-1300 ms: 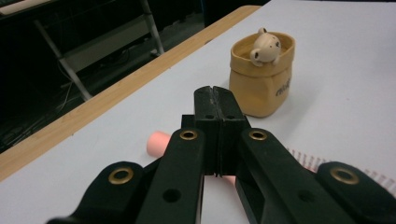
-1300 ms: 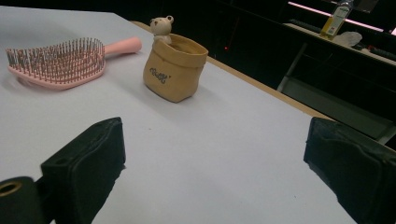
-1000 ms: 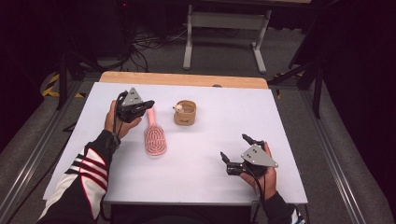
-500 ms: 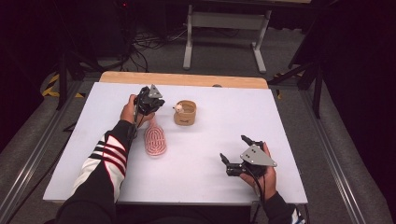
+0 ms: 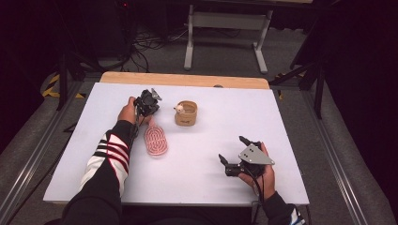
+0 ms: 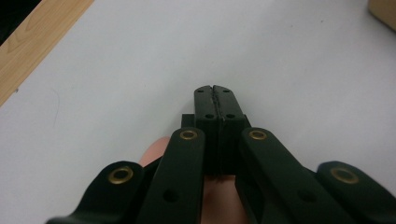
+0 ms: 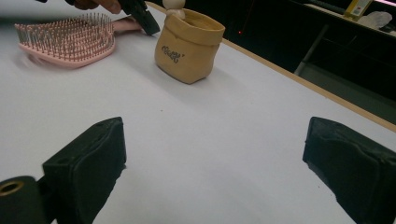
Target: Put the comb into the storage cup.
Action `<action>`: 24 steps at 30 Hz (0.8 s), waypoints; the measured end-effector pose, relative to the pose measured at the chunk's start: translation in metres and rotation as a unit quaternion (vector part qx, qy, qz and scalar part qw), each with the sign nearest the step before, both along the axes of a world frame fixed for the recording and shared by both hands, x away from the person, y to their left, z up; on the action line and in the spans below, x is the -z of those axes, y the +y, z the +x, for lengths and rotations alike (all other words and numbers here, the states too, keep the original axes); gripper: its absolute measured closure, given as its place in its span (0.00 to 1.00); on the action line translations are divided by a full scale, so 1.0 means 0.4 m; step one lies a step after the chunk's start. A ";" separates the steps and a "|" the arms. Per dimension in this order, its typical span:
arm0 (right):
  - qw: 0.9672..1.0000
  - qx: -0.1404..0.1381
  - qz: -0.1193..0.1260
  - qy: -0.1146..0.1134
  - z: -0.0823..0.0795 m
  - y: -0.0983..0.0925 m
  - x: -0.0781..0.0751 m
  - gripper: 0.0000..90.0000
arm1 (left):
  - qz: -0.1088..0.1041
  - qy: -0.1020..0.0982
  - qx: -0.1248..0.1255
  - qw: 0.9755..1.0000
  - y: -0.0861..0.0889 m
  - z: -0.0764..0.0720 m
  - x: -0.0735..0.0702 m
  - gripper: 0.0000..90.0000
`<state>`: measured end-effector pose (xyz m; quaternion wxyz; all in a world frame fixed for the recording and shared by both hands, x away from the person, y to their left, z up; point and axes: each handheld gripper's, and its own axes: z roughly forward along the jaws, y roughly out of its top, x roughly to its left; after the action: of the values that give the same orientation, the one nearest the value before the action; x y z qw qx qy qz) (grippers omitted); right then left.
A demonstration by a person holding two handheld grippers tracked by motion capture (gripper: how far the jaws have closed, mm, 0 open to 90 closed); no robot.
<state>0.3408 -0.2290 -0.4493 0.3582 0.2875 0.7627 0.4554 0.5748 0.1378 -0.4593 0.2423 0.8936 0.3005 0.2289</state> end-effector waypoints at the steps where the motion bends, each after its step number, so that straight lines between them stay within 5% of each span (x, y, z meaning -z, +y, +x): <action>1: 1.000 0.000 0.000 0.000 0.000 0.000 0.001 0.08 | 0.002 0.000 -0.004 1.000 0.005 0.000 0.000 1.00; 10: 1.000 0.001 -0.001 0.006 0.003 -0.005 0.003 0.08 | 0.000 0.009 -0.027 1.000 0.074 -0.012 -0.002 1.00; 24: 1.000 -0.002 -0.008 0.011 0.003 -0.004 0.007 0.08 | -0.007 -0.004 -0.032 0.999 0.174 -0.107 0.009 1.00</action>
<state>0.3421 -0.2306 -0.4520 0.3510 0.2877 0.7707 0.4473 0.5319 0.2076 -0.4631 0.2422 0.8811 0.3294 0.2376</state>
